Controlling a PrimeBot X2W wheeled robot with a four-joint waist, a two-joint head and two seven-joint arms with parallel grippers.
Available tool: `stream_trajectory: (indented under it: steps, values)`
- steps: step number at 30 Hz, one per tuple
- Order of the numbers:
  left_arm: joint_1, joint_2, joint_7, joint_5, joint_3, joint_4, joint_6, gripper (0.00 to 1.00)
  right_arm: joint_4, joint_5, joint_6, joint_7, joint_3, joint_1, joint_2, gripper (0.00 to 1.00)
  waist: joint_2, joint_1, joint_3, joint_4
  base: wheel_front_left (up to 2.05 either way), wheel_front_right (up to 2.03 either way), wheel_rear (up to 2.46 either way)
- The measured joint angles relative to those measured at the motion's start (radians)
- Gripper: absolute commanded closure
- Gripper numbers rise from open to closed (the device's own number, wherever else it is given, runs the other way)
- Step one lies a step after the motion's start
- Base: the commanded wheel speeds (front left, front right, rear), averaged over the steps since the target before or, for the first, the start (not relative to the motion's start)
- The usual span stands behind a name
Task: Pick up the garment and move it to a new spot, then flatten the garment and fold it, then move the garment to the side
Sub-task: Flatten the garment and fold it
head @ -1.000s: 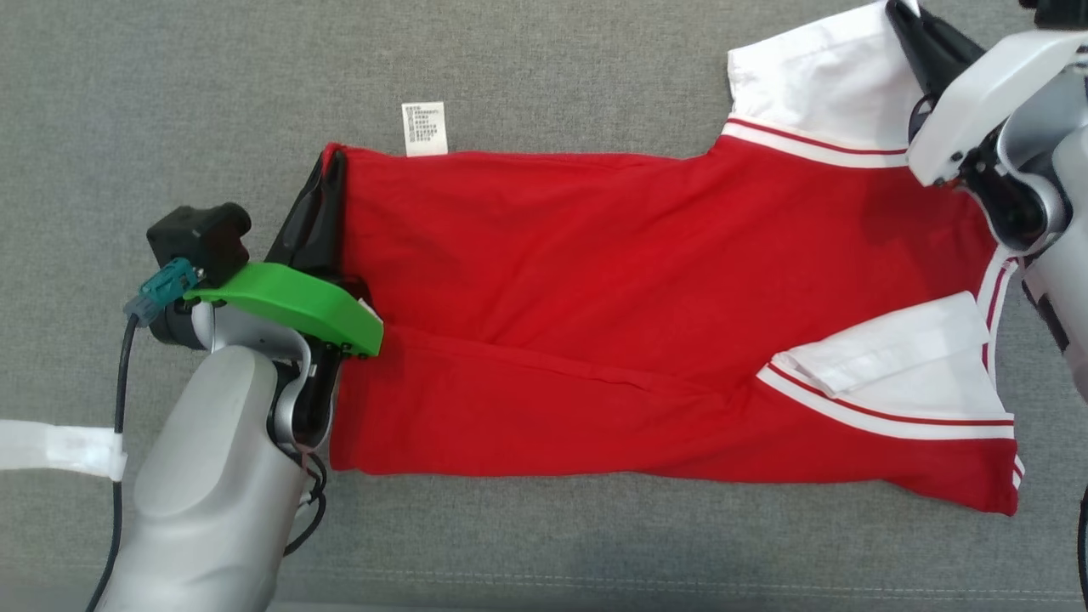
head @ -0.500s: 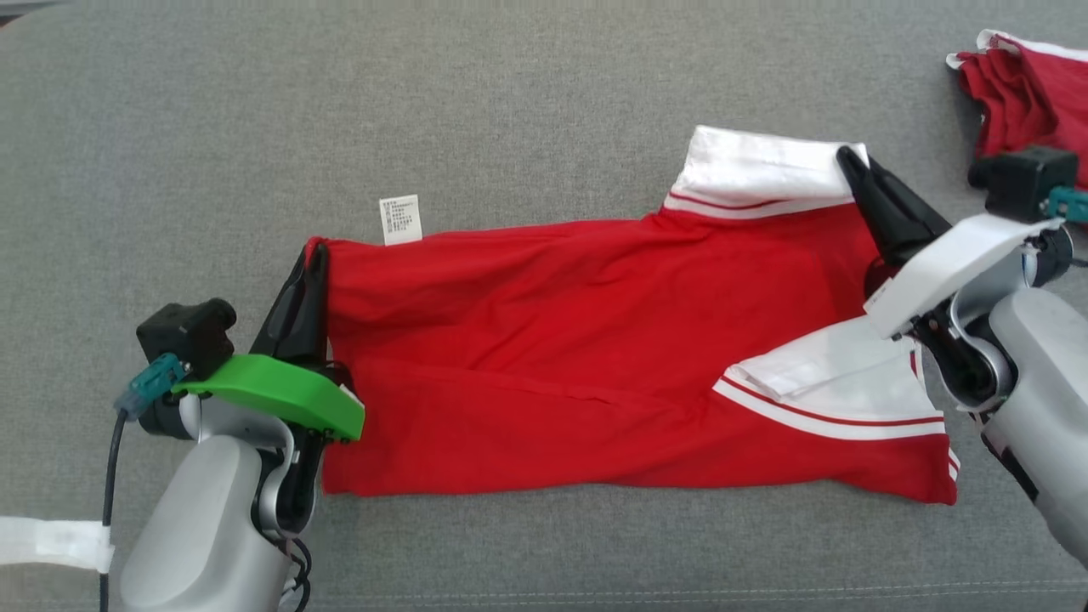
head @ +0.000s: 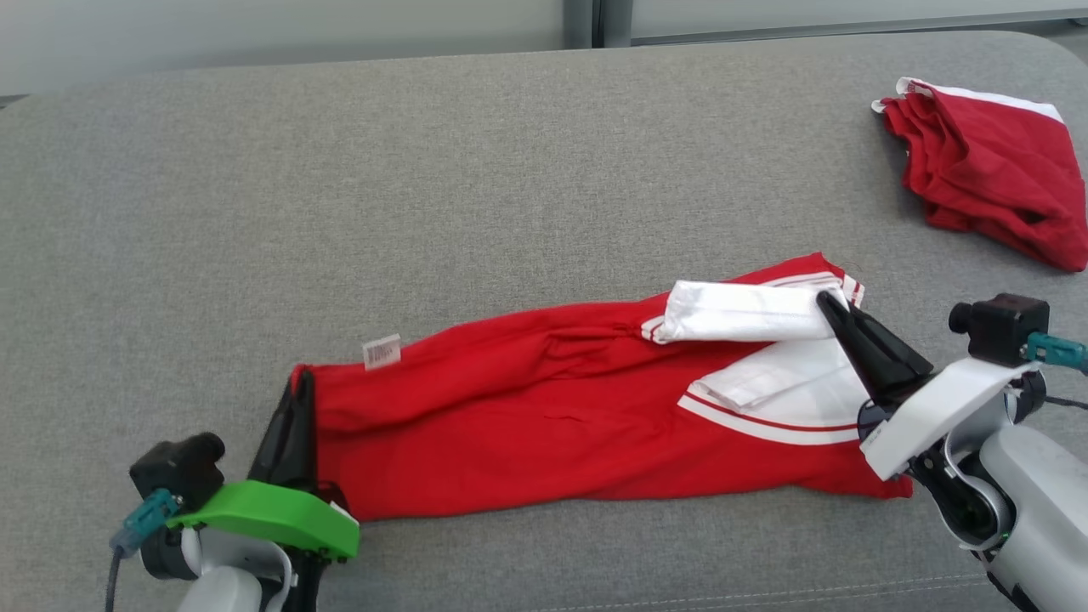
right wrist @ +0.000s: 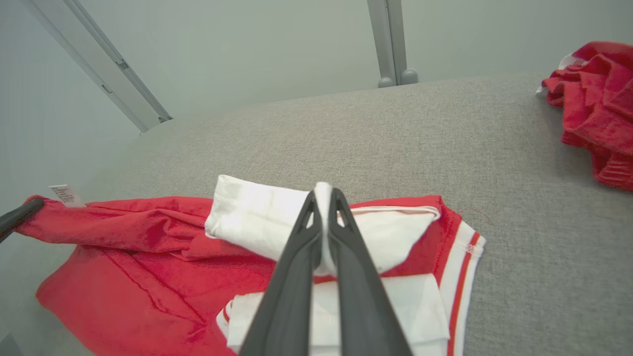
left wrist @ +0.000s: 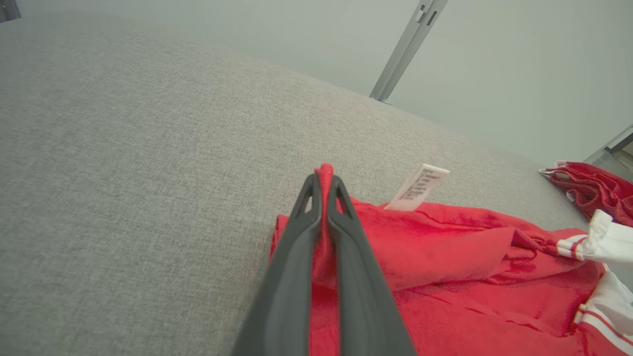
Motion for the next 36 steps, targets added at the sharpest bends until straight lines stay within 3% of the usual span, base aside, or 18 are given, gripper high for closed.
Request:
stream_trajectory:
  steps: [11, 22, 23, 24, 25, 28, 29, 31, 36]
  values:
    - [0.081, -0.006, 0.000, 0.002, -0.006, -0.075, 0.002, 1.00, -0.045, -0.014, 0.000, -0.016, -0.026, 0.092, -0.037, 1.00, 0.0000, 0.0000, 0.005, -0.016, 0.00, 0.00, 0.00]
    - [0.165, -0.008, 0.002, -0.028, 0.011, -0.064, 0.011, 1.00, -0.086, -0.059, 0.000, -0.019, -0.074, 0.155, -0.046, 1.00, 0.0000, 0.0000, 0.024, -0.017, 0.00, 0.00, 0.00]
    - [0.169, -0.008, 0.002, -0.036, 0.011, -0.057, 0.011, 0.89, -0.093, -0.059, 0.000, -0.020, -0.085, 0.156, -0.043, 1.00, 0.0000, 0.0000, 0.025, -0.017, 0.00, 0.00, 0.00]
    - [0.174, -0.008, 0.002, -0.037, 0.011, -0.052, 0.011, 0.51, -0.098, -0.059, 0.000, -0.020, -0.091, 0.157, -0.040, 0.94, 0.0000, 0.0000, 0.027, -0.018, 0.00, 0.00, 0.00]
    - [0.177, -0.008, 0.007, -0.040, 0.011, -0.044, 0.011, 0.03, -0.104, -0.060, 0.000, -0.020, -0.094, 0.158, -0.037, 0.86, 0.0000, 0.0000, 0.028, -0.019, 0.00, 0.00, 0.00]
    - [0.179, -0.008, 0.012, -0.045, 0.012, -0.033, 0.011, 0.00, -0.111, -0.068, 0.000, -0.020, -0.091, 0.172, -0.036, 0.54, 0.0000, 0.0000, 0.030, -0.020, 0.00, 0.00, 0.00]
    - [0.179, -0.008, 0.012, -0.052, 0.013, -0.031, 0.011, 0.00, -0.112, -0.080, 0.000, -0.021, -0.087, 0.181, -0.038, 0.33, 0.0000, 0.0000, 0.032, -0.021, 0.00, 0.00, 0.00]
    - [0.179, -0.008, 0.012, -0.057, 0.014, -0.031, 0.011, 0.00, -0.114, -0.107, 0.000, -0.020, -0.086, 0.199, -0.044, 0.00, 0.0000, 0.0000, 0.034, -0.022, 0.00, 0.00, 0.00]
    - [0.179, -0.005, 0.018, -0.060, 0.029, -0.031, 0.019, 0.00, -0.114, -0.140, 0.000, -0.021, -0.095, 0.223, -0.065, 0.00, 0.0000, 0.0000, 0.040, -0.027, 0.00, 0.00, 0.00]
